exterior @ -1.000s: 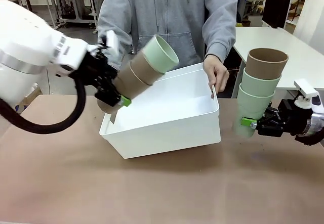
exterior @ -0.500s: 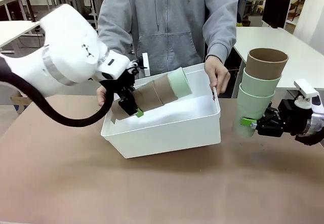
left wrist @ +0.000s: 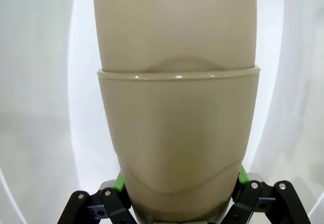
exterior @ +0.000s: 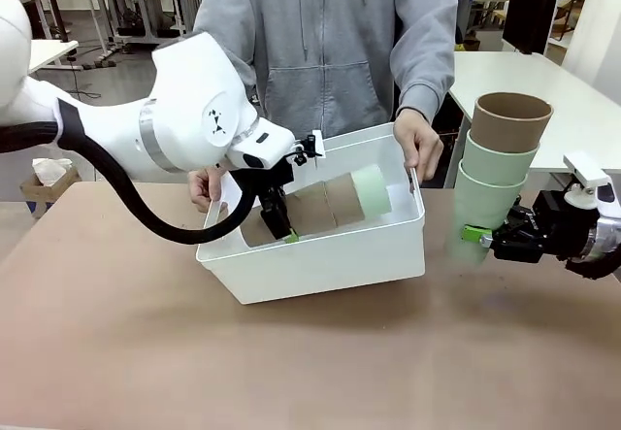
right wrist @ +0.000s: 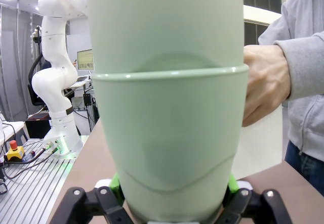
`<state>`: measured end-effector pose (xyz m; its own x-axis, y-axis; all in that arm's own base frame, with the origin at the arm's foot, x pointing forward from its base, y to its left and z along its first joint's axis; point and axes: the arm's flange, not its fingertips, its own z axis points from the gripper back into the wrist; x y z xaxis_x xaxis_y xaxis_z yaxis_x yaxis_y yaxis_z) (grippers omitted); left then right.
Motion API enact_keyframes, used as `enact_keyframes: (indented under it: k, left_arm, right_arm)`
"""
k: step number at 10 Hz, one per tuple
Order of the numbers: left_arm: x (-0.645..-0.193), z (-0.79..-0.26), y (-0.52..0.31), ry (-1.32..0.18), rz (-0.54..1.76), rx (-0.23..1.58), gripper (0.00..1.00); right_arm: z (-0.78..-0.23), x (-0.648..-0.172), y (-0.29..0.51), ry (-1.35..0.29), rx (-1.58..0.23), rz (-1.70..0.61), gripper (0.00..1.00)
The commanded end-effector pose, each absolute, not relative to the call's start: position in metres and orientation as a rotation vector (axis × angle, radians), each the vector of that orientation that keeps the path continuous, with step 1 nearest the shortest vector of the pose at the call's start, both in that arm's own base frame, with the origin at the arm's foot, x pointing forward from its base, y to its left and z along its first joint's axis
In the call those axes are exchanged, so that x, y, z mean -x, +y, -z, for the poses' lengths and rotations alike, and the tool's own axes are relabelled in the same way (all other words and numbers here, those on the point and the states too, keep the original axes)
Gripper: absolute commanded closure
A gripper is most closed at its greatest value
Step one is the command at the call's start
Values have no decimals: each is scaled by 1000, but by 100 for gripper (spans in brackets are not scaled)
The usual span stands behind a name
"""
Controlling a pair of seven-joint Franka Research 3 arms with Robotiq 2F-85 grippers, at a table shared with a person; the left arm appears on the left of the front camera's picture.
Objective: Stack the cups and store them in the basket.
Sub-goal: Place the stack of Reusable plastic cups into the Pantry Basket.
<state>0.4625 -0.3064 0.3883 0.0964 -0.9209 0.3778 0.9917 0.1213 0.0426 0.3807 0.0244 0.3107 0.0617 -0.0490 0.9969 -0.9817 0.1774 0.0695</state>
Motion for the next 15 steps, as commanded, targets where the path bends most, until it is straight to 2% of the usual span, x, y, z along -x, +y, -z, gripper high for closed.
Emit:
enact_keyframes:
  k: [1, 9, 10, 15]
  left_arm:
    - [-463, -386, -310, -314, 1421, 234, 16]
    - [-458, -359, -323, -362, 1505, 309, 16]
    - [-456, -362, -321, -351, 1543, 312, 0]
    - [-446, -400, -298, -331, 1560, 361, 0]
  right_arm:
    - [-315, -381, 24, -1281, -1132, -1016, 16]
    - [-315, -381, 24, -1281, -1132, -1016, 16]
    - [-315, -381, 24, -1281, -1132, -1016, 16]
    - [-315, -381, 24, -1281, -1132, -1016, 16]
